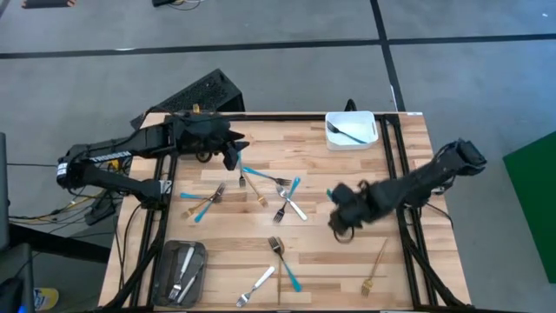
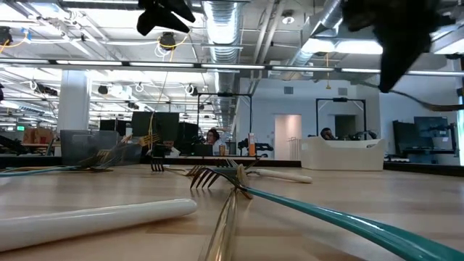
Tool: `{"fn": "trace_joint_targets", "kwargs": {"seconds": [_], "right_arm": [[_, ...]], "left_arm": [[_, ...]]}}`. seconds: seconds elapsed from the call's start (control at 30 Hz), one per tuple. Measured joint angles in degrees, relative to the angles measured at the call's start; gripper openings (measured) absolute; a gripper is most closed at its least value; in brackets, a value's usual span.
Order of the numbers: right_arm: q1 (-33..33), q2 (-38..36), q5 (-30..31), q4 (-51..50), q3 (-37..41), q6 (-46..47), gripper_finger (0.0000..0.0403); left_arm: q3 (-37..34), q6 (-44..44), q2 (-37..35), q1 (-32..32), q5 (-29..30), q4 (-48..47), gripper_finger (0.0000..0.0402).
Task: Sort silverware by color (type)
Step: Put the blue fork into the white bin
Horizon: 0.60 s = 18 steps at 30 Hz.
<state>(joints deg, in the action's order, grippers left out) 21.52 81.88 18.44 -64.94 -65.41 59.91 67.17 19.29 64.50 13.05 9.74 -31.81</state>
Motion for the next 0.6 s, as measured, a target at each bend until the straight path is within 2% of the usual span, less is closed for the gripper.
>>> {"fn": "trace_joint_targets", "kwargs": {"seconds": [0.13,0.27,0.47,0.6], "right_arm": [[-8.39,-1.1,4.8,-1.32,-0.02,-15.79,0.0014],[-18.6,-1.35,8.2,-0.35,-0.09,-33.7,0.0015],[-34.28,-1.03,9.25,5.66,-0.09,-55.39,0.0016],[-43.3,-1.0,9.28,11.62,-0.09,-65.29,0.0016]], "left_arm": [[-0.02,0.36,0.0,1.16,0.58,-0.14,0.0144],[-0.02,2.48,0.02,1.32,3.7,-0.65,0.0144],[0.0,4.32,0.02,1.22,4.11,-4.75,0.0144],[-0.01,3.52,0.02,1.22,4.6,-9.08,0.0144]]}}
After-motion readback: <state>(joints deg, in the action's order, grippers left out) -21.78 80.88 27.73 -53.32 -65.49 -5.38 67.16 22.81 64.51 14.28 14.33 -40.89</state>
